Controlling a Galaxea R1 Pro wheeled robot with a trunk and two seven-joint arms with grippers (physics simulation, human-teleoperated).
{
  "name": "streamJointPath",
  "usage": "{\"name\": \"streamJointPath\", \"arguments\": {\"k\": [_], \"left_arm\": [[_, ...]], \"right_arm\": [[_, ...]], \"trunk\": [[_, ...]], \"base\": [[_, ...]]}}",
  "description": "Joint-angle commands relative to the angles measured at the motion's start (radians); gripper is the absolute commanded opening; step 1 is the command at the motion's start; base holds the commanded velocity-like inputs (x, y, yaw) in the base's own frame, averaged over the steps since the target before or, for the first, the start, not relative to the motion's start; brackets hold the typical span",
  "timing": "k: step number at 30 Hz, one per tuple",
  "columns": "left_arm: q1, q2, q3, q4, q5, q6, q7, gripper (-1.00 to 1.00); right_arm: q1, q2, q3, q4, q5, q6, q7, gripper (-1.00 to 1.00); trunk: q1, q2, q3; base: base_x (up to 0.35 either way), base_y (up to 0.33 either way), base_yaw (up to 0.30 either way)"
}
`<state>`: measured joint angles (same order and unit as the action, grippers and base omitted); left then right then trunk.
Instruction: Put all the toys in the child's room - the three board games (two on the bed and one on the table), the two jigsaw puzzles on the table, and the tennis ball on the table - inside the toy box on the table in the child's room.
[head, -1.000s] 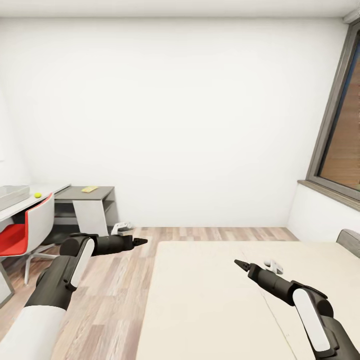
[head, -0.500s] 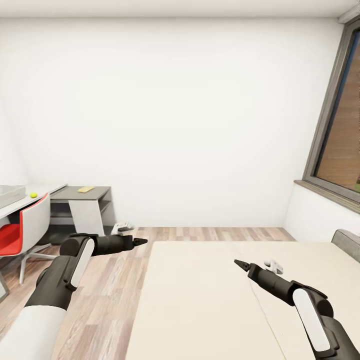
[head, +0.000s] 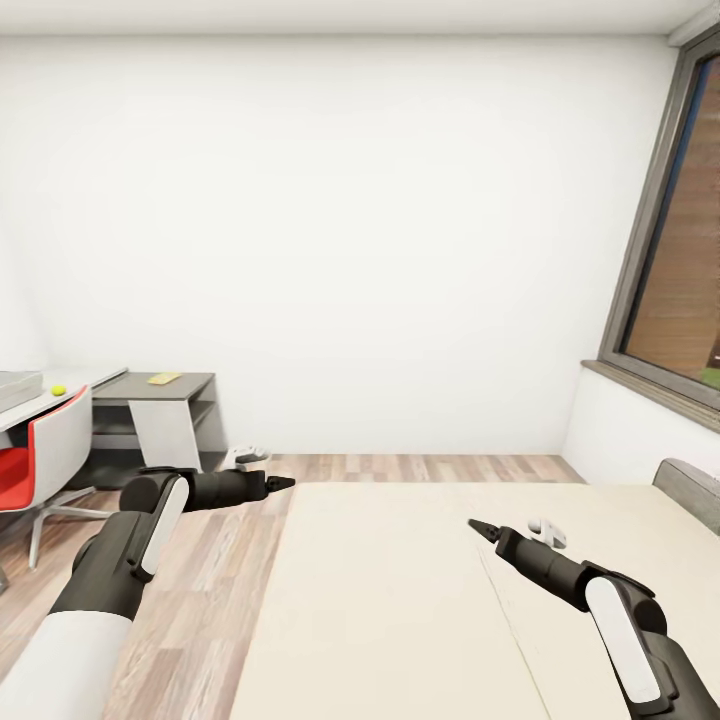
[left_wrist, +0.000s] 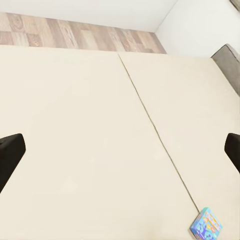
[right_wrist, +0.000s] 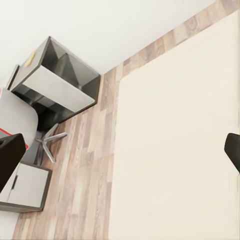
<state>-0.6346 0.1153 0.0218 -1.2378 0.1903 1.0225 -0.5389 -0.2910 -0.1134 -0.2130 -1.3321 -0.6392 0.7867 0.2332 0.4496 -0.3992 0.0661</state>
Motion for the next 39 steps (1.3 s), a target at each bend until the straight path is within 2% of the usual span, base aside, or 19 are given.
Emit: {"name": "streamJointPath", "arguments": {"k": [1, 39], "left_arm": [[0.0, 0.0, 0.001, 0.0, 0.003, 0.007, -0.001, 1.0], [0.0, 0.0, 0.001, 0.0, 0.003, 0.007, -0.001, 1.0]], "right_arm": [[0.0, 0.0, -0.002, 0.0, 0.003, 0.005, 0.006, 1.0], [0.0, 0.0, -0.002, 0.0, 0.004, 0.005, 0.009, 1.0]], "trunk": [[0.0, -0.001, 0.0], [0.0, -0.001, 0.0]], "base": [[0.0, -0.149, 0.0], [0.0, -0.149, 0.0]]}}
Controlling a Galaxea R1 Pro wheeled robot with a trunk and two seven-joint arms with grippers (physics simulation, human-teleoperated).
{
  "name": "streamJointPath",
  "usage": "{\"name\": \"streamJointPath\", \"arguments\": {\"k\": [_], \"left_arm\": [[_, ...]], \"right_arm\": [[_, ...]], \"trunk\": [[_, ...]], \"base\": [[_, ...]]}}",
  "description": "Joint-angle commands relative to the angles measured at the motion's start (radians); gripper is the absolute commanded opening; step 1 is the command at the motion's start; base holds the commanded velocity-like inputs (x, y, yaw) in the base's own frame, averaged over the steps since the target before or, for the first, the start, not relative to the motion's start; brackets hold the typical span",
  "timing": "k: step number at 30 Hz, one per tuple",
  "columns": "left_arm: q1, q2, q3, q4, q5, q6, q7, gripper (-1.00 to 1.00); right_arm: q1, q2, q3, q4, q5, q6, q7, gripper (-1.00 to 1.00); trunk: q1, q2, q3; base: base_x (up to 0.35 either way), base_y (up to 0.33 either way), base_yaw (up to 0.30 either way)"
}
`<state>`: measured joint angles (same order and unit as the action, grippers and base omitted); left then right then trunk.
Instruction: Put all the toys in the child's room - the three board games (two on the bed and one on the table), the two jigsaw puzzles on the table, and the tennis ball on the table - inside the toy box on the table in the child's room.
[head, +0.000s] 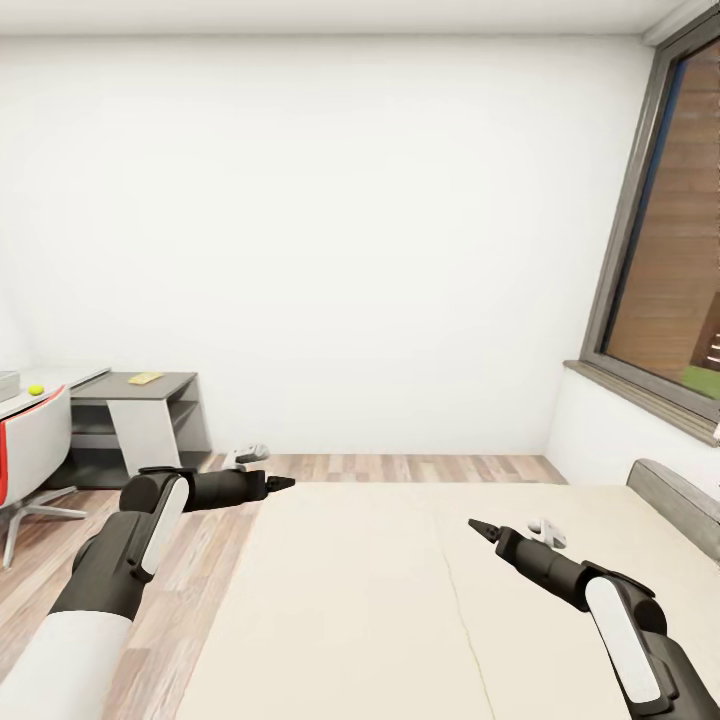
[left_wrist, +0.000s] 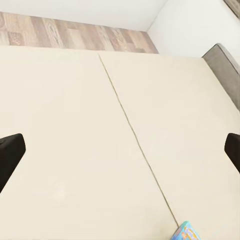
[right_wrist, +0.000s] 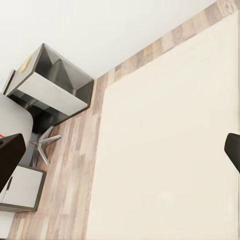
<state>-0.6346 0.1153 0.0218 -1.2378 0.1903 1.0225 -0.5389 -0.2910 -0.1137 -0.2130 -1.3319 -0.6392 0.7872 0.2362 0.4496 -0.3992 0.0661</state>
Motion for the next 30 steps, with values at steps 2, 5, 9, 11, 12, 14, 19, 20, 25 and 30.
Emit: {"name": "streamJointPath", "arguments": {"k": [2, 5, 9, 11, 12, 14, 19, 20, 25, 30], "left_arm": [[0.0, 0.0, 0.001, 0.0, 0.003, 0.007, -0.001, 1.0], [0.0, 0.0, 0.001, 0.0, 0.003, 0.007, -0.001, 1.0], [0.0, 0.0, 0.001, 0.0, 0.003, 0.007, -0.001, 1.0], [0.0, 0.0, 0.001, 0.0, 0.003, 0.007, -0.001, 1.0], [0.0, 0.0, 0.001, 0.0, 0.003, 0.007, -0.001, 1.0], [0.0, 0.0, 0.001, 0.0, 0.003, 0.007, -0.001, 1.0], [0.0, 0.0, 0.001, 0.0, 0.003, 0.007, -0.001, 1.0], [0.0, 0.0, 0.001, 0.0, 0.003, 0.007, -0.001, 1.0], [0.0, 0.0, 0.001, 0.0, 0.003, 0.007, -0.001, 1.0], [0.0, 0.0, 0.002, 0.0, 0.003, 0.007, -0.001, 1.0]], "right_arm": [[0.0, 0.0, -0.002, 0.0, 0.003, 0.005, 0.007, 1.0], [0.0, 0.0, -0.002, 0.0, 0.003, 0.006, 0.007, 1.0], [0.0, 0.0, -0.002, 0.0, 0.003, 0.006, 0.007, 1.0], [0.0, 0.0, -0.002, 0.0, 0.003, 0.006, 0.006, 1.0], [0.0, 0.0, -0.002, 0.0, 0.003, 0.006, 0.006, 1.0], [0.0, 0.0, -0.002, 0.0, 0.003, 0.006, 0.007, 1.0], [0.0, -0.001, -0.003, 0.0, 0.003, 0.006, 0.009, 1.0], [0.0, -0.001, -0.003, 0.0, 0.003, 0.006, 0.01, 1.0], [0.0, -0.001, -0.003, 0.0, 0.003, 0.006, 0.012, 1.0], [0.0, -0.001, -0.005, -0.001, 0.003, 0.007, 0.012, 1.0]], "trunk": [[0.0, -0.001, 0.0], [0.0, -0.001, 0.0], [0.0, -0.001, 0.0], [0.0, -0.001, 0.0], [0.0, -0.001, 0.0], [0.0, -0.001, 0.0], [0.0, -0.001, 0.0], [0.0, -0.001, 0.0], [0.0, -0.001, 0.0], [0.0, -0.001, 0.0]], "base": [[0.0, -0.149, 0.0], [0.0, -0.149, 0.0], [0.0, -0.149, 0.0], [0.0, -0.149, 0.0], [0.0, -0.149, 0.0], [0.0, -0.149, 0.0], [0.0, -0.149, 0.0], [0.0, -0.149, 0.0], [0.0, -0.147, 0.0], [0.0, -0.076, 0.0]]}}
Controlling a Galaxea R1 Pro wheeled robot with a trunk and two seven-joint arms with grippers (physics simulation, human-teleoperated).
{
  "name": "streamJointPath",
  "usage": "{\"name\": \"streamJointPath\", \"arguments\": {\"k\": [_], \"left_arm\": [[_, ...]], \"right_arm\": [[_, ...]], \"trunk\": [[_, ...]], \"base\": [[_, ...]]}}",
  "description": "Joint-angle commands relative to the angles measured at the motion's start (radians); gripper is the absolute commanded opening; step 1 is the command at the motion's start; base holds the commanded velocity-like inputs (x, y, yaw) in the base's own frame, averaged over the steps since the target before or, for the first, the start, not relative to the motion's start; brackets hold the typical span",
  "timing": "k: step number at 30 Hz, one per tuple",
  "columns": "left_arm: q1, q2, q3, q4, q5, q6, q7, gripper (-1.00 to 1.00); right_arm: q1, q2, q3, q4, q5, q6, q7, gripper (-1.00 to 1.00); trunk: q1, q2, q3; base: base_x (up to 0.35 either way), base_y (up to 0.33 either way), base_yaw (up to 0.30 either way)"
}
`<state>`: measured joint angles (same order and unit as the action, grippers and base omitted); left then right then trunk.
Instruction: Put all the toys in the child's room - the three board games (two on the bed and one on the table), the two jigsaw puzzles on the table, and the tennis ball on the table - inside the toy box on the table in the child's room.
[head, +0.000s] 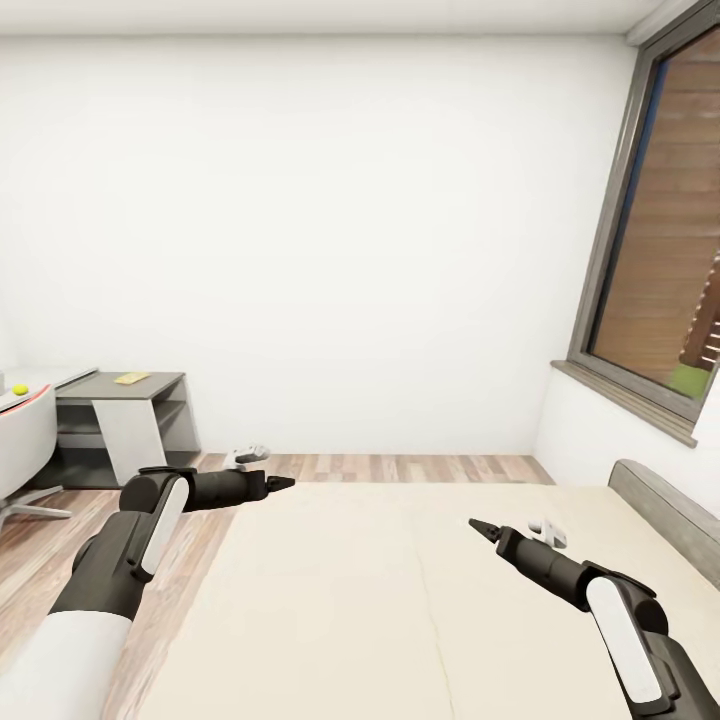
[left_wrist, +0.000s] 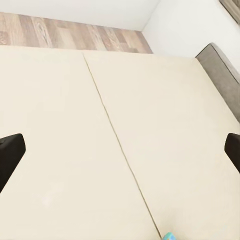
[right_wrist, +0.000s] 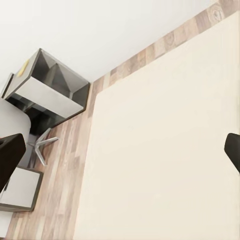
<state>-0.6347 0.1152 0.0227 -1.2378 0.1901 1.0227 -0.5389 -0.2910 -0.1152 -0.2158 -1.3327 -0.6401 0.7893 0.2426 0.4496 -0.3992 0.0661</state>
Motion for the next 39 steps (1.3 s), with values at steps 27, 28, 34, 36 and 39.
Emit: {"name": "streamJointPath", "arguments": {"k": [27, 28, 34, 36, 39], "left_arm": [[0.0, 0.001, 0.005, -0.01, 0.01, 0.013, -0.011, 1.0], [0.0, 0.001, 0.006, -0.011, 0.01, 0.014, -0.012, 1.0], [0.0, 0.007, 0.006, -0.013, 0.058, 0.021, -0.033, 1.0], [0.0, 0.012, 0.005, -0.014, 0.113, 0.024, -0.074, 1.0], [0.001, 0.037, 0.001, -0.013, 0.18, 0.025, -0.159, 1.0]], "right_arm": [[-0.108, 0.021, 0.1, 0.125, 0.014, 0.024, -0.385, 1.0], [-0.138, 0.029, 0.121, 0.171, 0.013, 0.026, -0.458, 1.0], [-0.277, 0.047, 0.155, 0.489, 0.019, 0.001, -0.602, 1.0], [-0.306, 0.049, 0.161, 0.565, 0.02, -0.018, -0.611, 1.0], [-0.324, 0.05, 0.169, 0.614, 0.021, -0.031, -0.617, 1.0]], "trunk": [[0.0, -0.001, 0.0], [0.0, -0.001, 0.0], [0.0, -0.001, 0.0], [0.0, -0.001, 0.0], [0.0, -0.001, 0.0]], "base": [[0.0, -0.003, 0.0], [0.0, 0.0, 0.0], [0.0, 0.0, 0.0], [0.0, 0.0, 0.0], [0.0, 0.0, 0.0]]}}
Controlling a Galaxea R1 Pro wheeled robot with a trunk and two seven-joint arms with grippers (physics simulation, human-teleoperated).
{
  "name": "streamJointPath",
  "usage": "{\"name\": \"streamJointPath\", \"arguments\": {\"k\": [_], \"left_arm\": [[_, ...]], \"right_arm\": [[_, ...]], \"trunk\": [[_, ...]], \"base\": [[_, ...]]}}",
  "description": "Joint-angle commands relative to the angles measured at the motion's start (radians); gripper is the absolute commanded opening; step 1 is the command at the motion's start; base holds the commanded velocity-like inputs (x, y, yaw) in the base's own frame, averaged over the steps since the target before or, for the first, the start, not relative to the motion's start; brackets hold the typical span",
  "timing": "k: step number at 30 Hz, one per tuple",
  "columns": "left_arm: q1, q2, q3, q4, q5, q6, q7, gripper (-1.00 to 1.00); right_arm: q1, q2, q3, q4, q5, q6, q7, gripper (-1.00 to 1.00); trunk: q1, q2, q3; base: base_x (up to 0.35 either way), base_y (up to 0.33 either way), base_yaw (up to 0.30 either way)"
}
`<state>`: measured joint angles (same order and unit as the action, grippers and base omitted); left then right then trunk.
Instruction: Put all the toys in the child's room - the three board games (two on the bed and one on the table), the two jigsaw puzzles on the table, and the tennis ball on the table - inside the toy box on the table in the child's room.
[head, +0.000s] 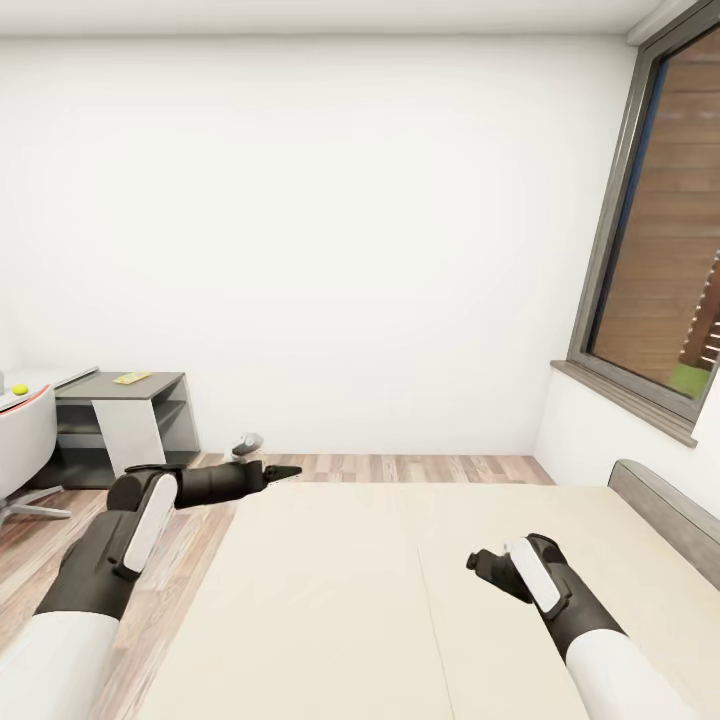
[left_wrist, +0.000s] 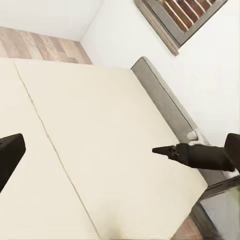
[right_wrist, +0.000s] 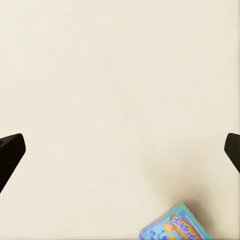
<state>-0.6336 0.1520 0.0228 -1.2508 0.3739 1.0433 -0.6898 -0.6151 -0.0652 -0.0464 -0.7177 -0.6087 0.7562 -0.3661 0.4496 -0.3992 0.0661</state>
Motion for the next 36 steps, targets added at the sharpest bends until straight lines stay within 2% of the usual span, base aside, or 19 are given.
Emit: {"name": "streamJointPath", "arguments": {"k": [1, 2, 4, 8, 11, 36], "left_arm": [[0.0, 0.01, -0.001, 0.0, 0.007, 0.004, -0.031, 1.0], [0.0, 0.03, -0.005, 0.0, 0.024, 0.004, -0.078, 1.0], [0.0, 0.054, -0.009, 0.0, 0.038, 0.004, -0.146, 1.0], [0.0, 0.073, -0.013, 0.002, 0.046, 0.004, -0.221, 1.0], [0.0, 0.079, -0.014, 0.003, 0.047, 0.004, -0.247, 1.0], [0.0, 0.081, -0.016, 0.004, 0.049, 0.004, -0.266, 1.0]], "right_arm": [[-0.003, 0.0, 0.003, 0.006, -0.01, 0.0, -0.01, 1.0], [-0.007, 0.0, 0.009, 0.016, -0.01, -0.003, -0.011, 1.0], [-0.01, 0.0, 0.017, 0.025, -0.01, -0.005, -0.012, 1.0], [-0.012, 0.001, 0.022, 0.032, -0.011, -0.008, -0.012, 1.0], [-0.013, 0.001, 0.024, 0.034, -0.011, -0.008, -0.013, 1.0], [-0.014, 0.001, 0.025, 0.038, -0.011, -0.006, -0.013, 1.0]], "trunk": [[0.0, -0.001, -0.001], [0.0, -0.001, -0.001], [0.0, -0.001, -0.002], [0.0, -0.001, -0.007], [0.0, -0.001, -0.011], [0.0, -0.001, -0.052]], "base": [[0.0, 0.0, 0.0], [0.0, 0.0, 0.0], [0.0, 0.0, 0.0], [0.0, 0.0, 0.0], [0.0, 0.0, 0.0], [0.0, 0.0, -0.062]]}}
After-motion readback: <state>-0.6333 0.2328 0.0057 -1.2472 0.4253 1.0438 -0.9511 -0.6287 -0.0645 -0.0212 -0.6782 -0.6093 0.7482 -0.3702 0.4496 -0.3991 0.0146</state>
